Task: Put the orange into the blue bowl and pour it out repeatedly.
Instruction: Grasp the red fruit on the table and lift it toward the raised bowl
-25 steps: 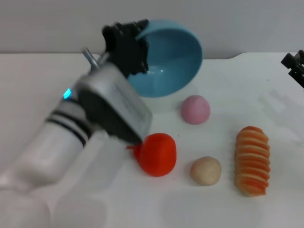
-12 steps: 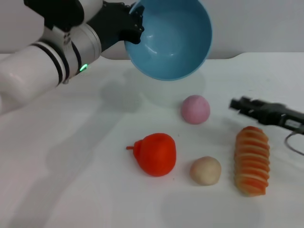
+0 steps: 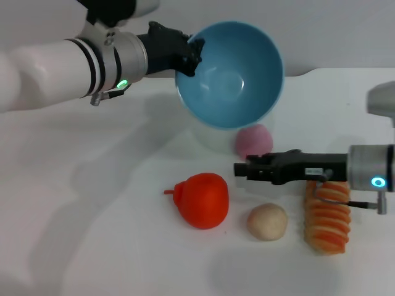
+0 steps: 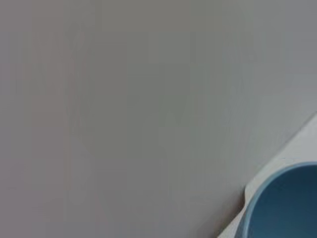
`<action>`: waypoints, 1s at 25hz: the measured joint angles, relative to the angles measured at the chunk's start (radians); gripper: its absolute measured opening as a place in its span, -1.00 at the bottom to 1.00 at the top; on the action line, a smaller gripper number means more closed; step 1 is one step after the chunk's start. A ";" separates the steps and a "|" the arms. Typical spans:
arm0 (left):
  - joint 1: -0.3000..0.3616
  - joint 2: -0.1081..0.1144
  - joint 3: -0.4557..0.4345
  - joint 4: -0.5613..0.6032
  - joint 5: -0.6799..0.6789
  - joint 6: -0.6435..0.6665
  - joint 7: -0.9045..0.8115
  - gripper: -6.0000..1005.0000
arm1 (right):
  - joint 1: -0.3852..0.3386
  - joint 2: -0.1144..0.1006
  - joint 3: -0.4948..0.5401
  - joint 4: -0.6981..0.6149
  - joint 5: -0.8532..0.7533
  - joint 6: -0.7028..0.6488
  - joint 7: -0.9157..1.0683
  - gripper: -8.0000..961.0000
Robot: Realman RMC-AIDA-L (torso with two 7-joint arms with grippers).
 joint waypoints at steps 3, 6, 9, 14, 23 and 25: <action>-0.006 -0.004 0.008 -0.005 0.036 -0.015 -0.017 -0.99 | 0.031 0.002 -0.036 0.035 0.005 0.030 0.014 -0.01; -0.009 -0.006 0.026 -0.007 0.050 -0.054 -0.024 -0.99 | 0.064 0.004 -0.046 0.083 0.009 0.054 0.016 -0.01; -0.018 -0.006 0.025 -0.009 0.051 -0.064 -0.026 -0.99 | 0.097 0.006 -0.048 0.139 0.009 0.084 0.014 -0.01; -0.023 -0.006 0.030 -0.013 0.051 -0.080 -0.027 -0.99 | 0.119 0.012 -0.049 0.174 0.009 0.114 -0.004 -0.01; -0.021 -0.004 0.031 -0.025 0.052 -0.082 -0.028 -0.99 | 0.142 0.015 -0.071 0.202 0.005 0.141 -0.038 -0.02; -0.019 -0.004 0.031 -0.026 0.052 -0.082 -0.028 -0.99 | 0.139 0.015 -0.072 0.199 0.007 0.140 -0.046 -0.02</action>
